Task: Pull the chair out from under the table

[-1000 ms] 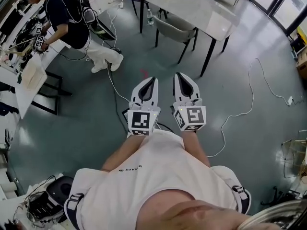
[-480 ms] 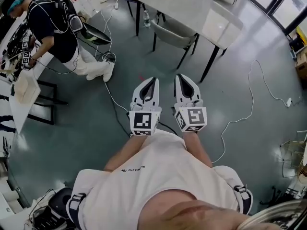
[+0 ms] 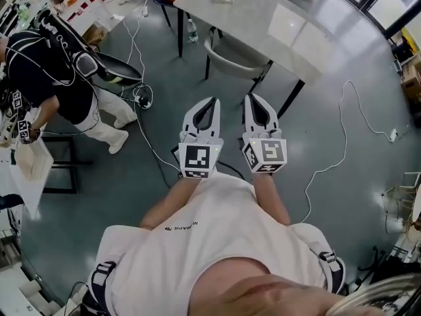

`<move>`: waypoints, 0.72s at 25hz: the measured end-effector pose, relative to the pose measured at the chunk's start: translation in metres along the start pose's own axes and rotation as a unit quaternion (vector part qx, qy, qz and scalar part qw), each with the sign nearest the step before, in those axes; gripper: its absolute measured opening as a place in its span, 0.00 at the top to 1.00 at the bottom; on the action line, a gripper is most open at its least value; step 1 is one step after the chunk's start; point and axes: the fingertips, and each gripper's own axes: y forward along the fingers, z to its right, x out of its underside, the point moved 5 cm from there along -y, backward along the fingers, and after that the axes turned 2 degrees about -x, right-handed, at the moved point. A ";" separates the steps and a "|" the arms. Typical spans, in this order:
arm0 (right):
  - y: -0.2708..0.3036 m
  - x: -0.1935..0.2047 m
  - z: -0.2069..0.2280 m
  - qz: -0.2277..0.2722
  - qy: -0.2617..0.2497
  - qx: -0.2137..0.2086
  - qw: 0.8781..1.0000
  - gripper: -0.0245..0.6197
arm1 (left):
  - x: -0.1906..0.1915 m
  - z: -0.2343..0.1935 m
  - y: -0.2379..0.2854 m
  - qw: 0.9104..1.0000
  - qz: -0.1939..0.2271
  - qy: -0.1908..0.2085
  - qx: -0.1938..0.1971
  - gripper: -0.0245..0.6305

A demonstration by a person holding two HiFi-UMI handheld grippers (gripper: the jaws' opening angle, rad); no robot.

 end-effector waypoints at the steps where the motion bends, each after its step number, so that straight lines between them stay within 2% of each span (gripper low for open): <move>1: 0.015 0.000 0.002 0.000 0.000 0.003 1.000 0.94 | -0.001 -0.011 0.012 1.000 0.002 0.001 0.003 0.96; 5: 0.061 0.001 0.002 -0.004 -0.003 0.008 1.000 0.94 | -0.001 -0.044 0.044 1.000 0.003 0.002 0.011 0.96; 12: 0.112 0.001 0.005 -0.017 -0.009 0.018 1.000 0.94 | 0.004 -0.079 0.083 0.999 -0.005 0.003 0.033 0.96; 18: 0.124 0.019 0.029 -0.053 -0.010 0.023 0.998 0.94 | 0.024 -0.077 0.109 0.998 -0.038 0.004 0.039 0.96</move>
